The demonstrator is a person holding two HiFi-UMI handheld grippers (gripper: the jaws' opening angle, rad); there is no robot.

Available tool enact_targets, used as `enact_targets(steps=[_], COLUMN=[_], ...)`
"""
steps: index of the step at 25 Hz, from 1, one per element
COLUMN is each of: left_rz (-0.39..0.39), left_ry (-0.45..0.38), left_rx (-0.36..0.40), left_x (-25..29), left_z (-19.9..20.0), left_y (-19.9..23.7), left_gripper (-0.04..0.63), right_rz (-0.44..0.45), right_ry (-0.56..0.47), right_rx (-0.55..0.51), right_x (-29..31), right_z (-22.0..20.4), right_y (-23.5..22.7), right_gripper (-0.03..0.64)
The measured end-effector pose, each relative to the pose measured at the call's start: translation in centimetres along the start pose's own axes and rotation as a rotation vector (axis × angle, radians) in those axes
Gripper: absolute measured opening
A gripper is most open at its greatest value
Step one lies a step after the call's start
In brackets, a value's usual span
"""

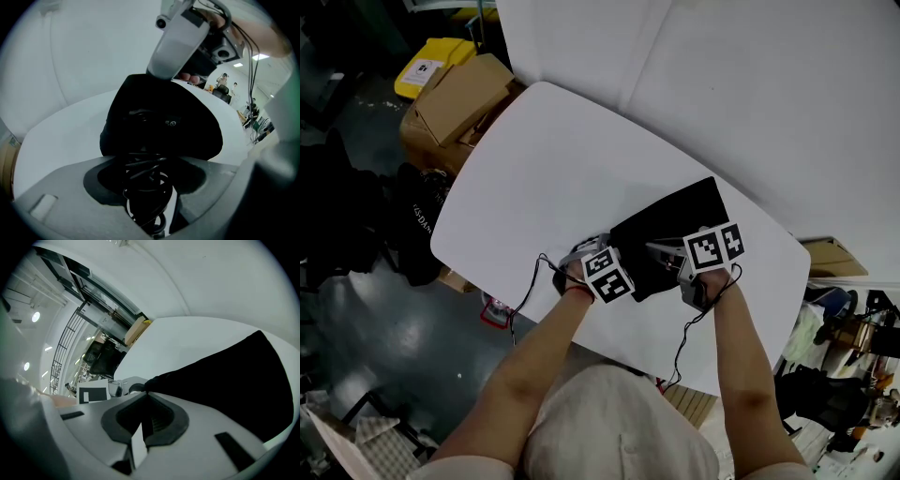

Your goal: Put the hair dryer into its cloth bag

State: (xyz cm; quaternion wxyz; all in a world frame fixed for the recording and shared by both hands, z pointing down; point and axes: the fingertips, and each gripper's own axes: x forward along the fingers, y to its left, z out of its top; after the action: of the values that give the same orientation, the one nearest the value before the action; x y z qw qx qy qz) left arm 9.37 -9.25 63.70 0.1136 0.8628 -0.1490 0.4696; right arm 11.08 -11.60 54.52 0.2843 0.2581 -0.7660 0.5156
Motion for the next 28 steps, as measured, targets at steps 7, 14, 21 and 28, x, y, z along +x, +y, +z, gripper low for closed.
enact_targets(steps=[7, 14, 21, 28], left_rz=[0.042, 0.095, 0.141, 0.142], left_ry=[-0.212, -0.168, -0.157, -0.184], left_rx=[0.001, -0.101, -0.102, -0.055], left_x=[-3.5, -5.7, -4.8, -5.0], left_z=[1.4, -5.8, -7.4, -7.2], left_y=[1.1, 0.0, 0.2, 0.4], left_gripper=[0.371, 0.37, 0.299, 0.178], right_rz=[0.003, 0.005, -0.004, -0.008], right_ry=[0.001, -0.001, 0.005, 0.007], right_rx=[0.006, 0.005, 0.003, 0.002], right_x=[0.2, 0.0, -0.1, 0.0], right_z=[-0.1, -0.1, -0.2, -0.2], right_y=[-0.2, -0.3, -0.4, -0.4], right_gripper=[0.021, 0.021, 0.021, 0.021])
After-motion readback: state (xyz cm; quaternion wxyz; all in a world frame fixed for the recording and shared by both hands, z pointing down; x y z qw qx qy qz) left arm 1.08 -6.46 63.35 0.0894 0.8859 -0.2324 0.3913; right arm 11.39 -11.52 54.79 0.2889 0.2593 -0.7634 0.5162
